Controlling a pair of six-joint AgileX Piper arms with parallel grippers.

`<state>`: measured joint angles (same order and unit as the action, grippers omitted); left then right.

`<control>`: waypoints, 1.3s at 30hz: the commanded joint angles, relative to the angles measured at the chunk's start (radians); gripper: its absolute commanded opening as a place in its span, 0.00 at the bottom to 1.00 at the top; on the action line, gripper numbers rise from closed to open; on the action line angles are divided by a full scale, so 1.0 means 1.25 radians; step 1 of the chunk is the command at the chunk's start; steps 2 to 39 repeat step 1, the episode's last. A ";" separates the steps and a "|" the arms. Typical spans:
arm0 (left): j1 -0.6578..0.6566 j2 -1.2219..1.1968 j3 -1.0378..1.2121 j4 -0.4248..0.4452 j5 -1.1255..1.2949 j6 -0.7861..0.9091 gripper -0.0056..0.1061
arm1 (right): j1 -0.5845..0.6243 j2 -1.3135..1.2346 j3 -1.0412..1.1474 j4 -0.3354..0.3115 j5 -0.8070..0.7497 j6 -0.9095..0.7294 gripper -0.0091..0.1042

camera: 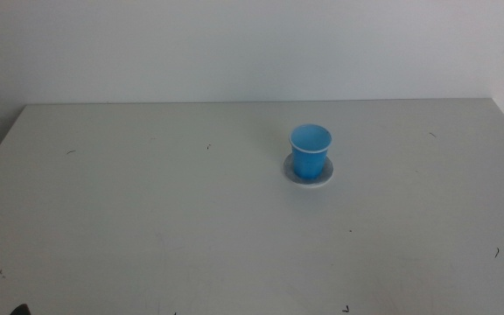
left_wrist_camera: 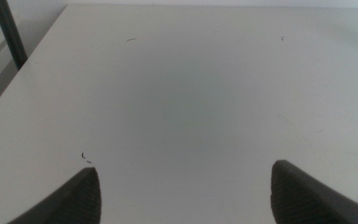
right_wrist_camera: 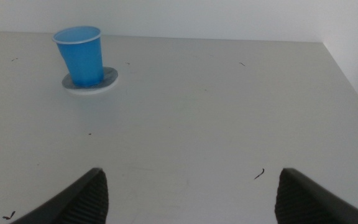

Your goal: Place an empty cup on a cup mat.

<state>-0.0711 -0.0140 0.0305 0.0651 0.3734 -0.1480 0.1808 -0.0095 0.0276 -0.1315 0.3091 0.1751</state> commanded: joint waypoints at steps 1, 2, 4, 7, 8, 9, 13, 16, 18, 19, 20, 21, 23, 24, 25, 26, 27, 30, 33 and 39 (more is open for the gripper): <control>0.001 -0.007 -0.005 0.000 -0.054 -0.009 0.99 | -0.006 -0.022 -0.005 -0.013 -0.057 -0.005 0.76; 0.001 -0.007 -0.005 0.000 -0.054 -0.009 0.99 | -0.006 -0.022 -0.005 -0.013 -0.057 -0.005 0.76; 0.001 -0.007 -0.005 0.000 -0.054 -0.009 0.99 | -0.006 -0.022 -0.005 -0.013 -0.057 -0.005 0.76; 0.001 -0.007 -0.005 0.000 -0.054 -0.009 0.99 | -0.006 -0.022 -0.005 -0.013 -0.057 -0.005 0.76; 0.001 -0.007 -0.005 0.000 -0.054 -0.009 0.99 | -0.006 -0.022 -0.005 -0.013 -0.057 -0.005 0.76; 0.001 -0.007 -0.005 0.000 -0.054 -0.009 0.99 | -0.006 -0.022 -0.005 -0.013 -0.057 -0.005 0.76; 0.001 -0.007 -0.005 0.000 -0.054 -0.009 0.99 | -0.006 -0.022 -0.005 -0.013 -0.057 -0.005 0.76; 0.001 -0.007 -0.005 0.000 -0.054 -0.009 0.99 | -0.006 -0.022 -0.005 -0.013 -0.057 -0.005 0.76; 0.001 -0.007 -0.005 0.000 -0.054 -0.009 0.99 | -0.006 -0.022 -0.005 -0.013 -0.057 -0.005 0.76; 0.001 -0.007 -0.005 0.000 -0.054 -0.009 0.99 | -0.006 -0.022 -0.005 -0.013 -0.057 -0.005 0.76; 0.001 -0.007 -0.005 0.000 -0.054 -0.009 0.99 | -0.006 -0.022 -0.005 -0.013 -0.057 -0.005 0.76; 0.001 -0.007 -0.005 0.000 -0.054 -0.009 0.99 | -0.006 -0.022 -0.005 -0.013 -0.057 -0.005 0.76; 0.001 -0.007 -0.005 0.000 -0.054 -0.009 0.99 | -0.006 -0.022 -0.005 -0.013 -0.057 -0.005 0.76; 0.001 -0.007 -0.005 0.000 -0.054 -0.009 0.99 | -0.006 -0.022 -0.005 -0.013 -0.057 -0.005 0.76; 0.001 -0.007 -0.005 0.000 -0.054 -0.009 0.99 | -0.006 -0.022 -0.005 -0.013 -0.057 -0.005 0.76; 0.001 -0.007 -0.005 0.000 -0.054 -0.009 0.99 | -0.006 -0.022 -0.005 -0.013 -0.057 -0.005 0.76; 0.001 -0.007 -0.005 0.000 -0.054 -0.009 0.99 | -0.006 -0.022 -0.005 -0.013 -0.057 -0.005 0.76; 0.001 -0.007 -0.005 0.000 -0.054 -0.009 0.99 | -0.006 -0.022 -0.005 -0.013 -0.057 -0.005 0.76; 0.001 -0.007 -0.005 0.000 -0.054 -0.009 0.99 | -0.006 -0.022 -0.005 -0.013 -0.057 -0.005 0.76; 0.001 -0.007 -0.005 0.000 -0.054 -0.009 0.99 | -0.006 -0.022 -0.005 -0.013 -0.057 -0.005 0.76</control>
